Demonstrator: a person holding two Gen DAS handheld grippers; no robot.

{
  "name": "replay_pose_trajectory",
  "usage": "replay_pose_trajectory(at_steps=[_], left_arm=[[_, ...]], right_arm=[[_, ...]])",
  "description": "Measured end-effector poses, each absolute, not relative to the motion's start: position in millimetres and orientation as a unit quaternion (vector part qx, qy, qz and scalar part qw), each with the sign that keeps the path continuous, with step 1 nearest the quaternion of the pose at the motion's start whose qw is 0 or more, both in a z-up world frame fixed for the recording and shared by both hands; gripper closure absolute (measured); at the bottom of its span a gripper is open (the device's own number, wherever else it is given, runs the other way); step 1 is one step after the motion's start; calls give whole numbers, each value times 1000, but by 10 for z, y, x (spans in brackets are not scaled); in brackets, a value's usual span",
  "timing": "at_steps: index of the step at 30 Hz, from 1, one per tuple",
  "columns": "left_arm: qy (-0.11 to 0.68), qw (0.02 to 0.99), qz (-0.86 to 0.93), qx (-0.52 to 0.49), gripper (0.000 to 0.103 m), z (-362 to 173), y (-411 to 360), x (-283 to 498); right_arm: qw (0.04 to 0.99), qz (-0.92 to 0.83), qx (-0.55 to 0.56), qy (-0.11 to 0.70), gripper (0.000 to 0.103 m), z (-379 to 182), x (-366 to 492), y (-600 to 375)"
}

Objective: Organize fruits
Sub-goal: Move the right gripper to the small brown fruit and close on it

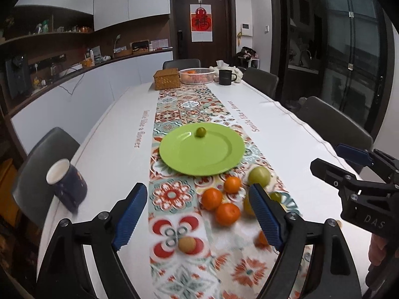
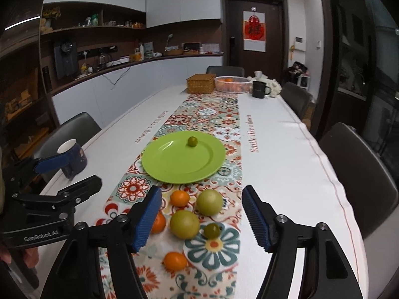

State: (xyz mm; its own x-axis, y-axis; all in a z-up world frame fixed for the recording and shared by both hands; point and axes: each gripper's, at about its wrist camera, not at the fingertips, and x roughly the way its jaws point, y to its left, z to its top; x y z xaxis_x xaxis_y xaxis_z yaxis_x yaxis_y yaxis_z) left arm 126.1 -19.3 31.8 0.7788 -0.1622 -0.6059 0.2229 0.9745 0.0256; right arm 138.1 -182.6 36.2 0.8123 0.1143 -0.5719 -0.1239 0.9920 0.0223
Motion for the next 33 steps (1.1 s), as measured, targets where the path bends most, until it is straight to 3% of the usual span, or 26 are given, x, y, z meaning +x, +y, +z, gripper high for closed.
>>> replay_pose_trajectory(at_steps=[16, 33], left_arm=[[298, 938, -159, 79, 19, 3, -594, 593], [385, 896, -194, 107, 21, -650, -1047, 912]], right_arm=[[946, -16, 5, 323, 34, 100, 469, -2253], [916, -57, 29, 396, 34, -506, 573, -2731]])
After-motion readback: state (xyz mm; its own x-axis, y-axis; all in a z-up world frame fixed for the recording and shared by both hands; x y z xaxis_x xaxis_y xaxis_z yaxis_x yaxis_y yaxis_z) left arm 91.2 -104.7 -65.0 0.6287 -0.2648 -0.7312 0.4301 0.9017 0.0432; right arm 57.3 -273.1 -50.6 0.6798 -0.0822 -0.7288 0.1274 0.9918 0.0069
